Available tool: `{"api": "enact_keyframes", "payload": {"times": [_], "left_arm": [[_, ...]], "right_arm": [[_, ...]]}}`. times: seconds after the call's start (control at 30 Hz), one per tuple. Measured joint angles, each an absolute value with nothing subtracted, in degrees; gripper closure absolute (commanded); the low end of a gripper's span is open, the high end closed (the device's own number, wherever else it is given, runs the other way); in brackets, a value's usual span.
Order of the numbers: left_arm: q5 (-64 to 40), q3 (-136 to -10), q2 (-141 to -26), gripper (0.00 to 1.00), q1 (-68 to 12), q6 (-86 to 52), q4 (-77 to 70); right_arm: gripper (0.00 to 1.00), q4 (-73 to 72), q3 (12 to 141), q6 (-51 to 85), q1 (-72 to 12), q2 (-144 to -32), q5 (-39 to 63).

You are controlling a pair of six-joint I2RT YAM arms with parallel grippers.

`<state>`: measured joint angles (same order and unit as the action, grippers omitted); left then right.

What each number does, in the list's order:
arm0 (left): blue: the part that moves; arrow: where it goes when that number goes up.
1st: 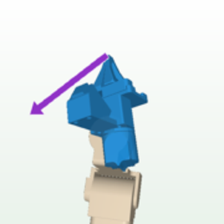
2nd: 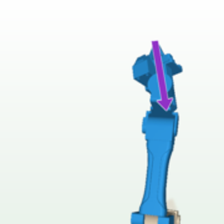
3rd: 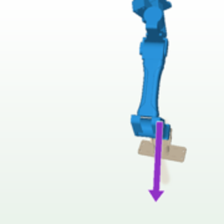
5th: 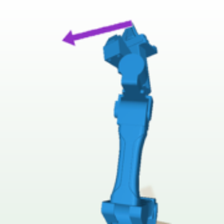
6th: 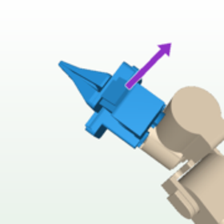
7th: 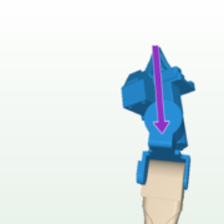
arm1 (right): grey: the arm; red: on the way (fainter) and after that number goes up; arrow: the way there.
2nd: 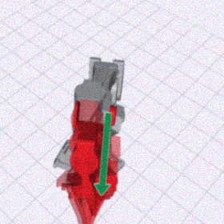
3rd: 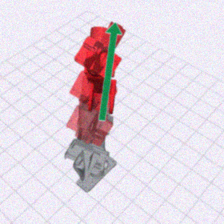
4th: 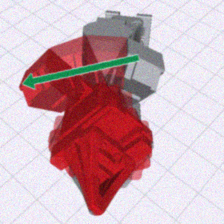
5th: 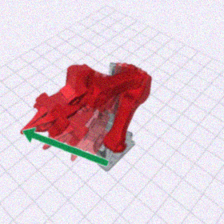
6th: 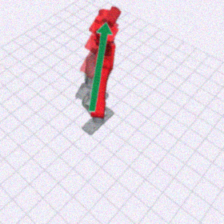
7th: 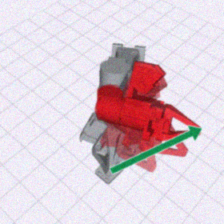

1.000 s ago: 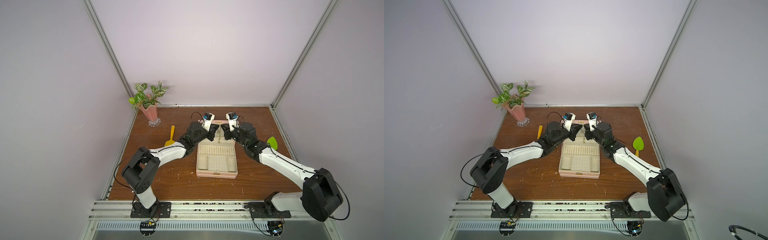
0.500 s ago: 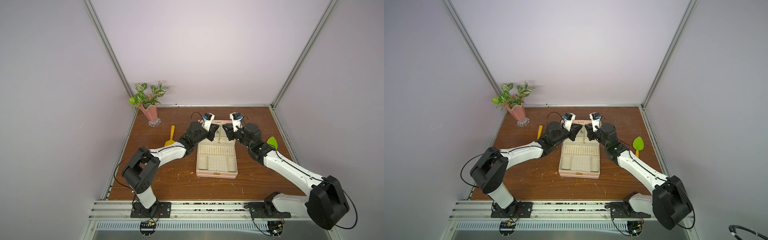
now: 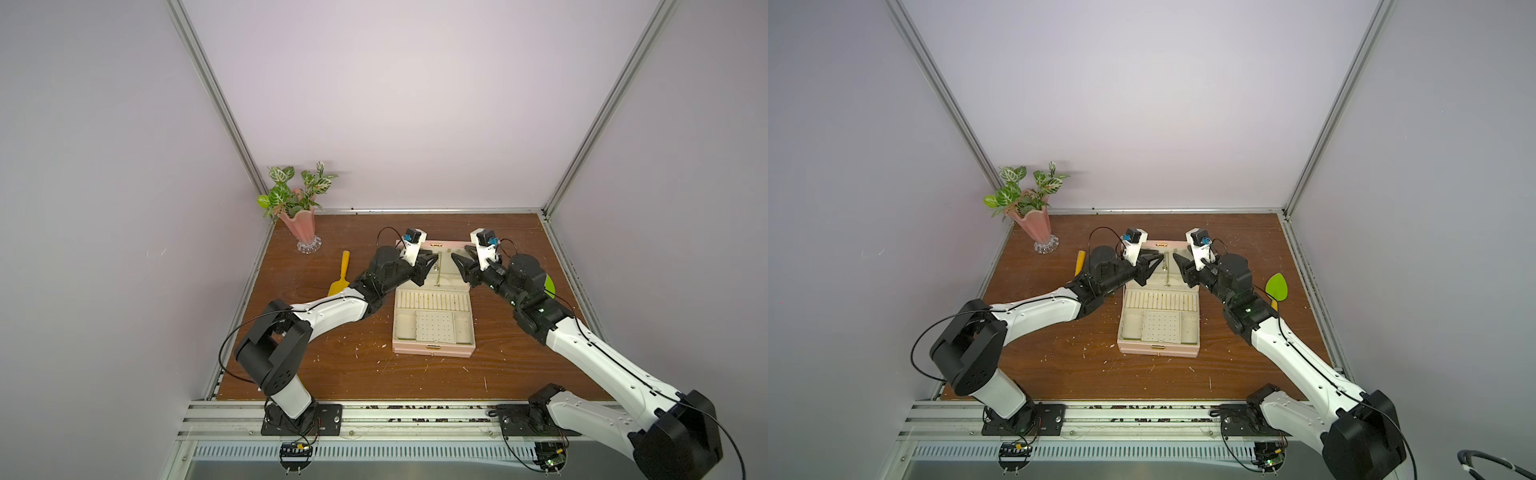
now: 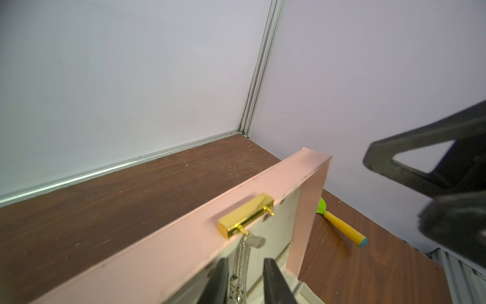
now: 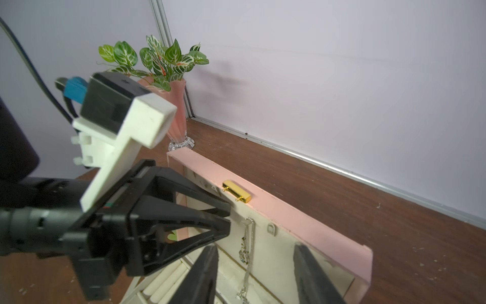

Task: Put jewelry chain into jewelry box
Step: Hang the necklace on the jewelry box clasp, then close the fastener on the jewelry box.

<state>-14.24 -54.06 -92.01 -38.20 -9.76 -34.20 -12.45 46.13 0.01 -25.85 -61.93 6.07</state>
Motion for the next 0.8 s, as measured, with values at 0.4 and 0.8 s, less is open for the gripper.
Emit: {"api": "enact_keyframes", "payload": {"times": [0.4,0.8], "left_arm": [[-15.8,-44.3,-82.4,0.53,-38.2,-5.1,-35.0],[-19.6,-42.2,-82.0,0.51,-38.2,-2.7,-37.5]], "right_arm": [[0.18,2.6,61.9,-24.8,-24.6,-70.3,12.9],[0.20,15.6,70.8,-38.8,-24.6,-82.2,13.0]]}}
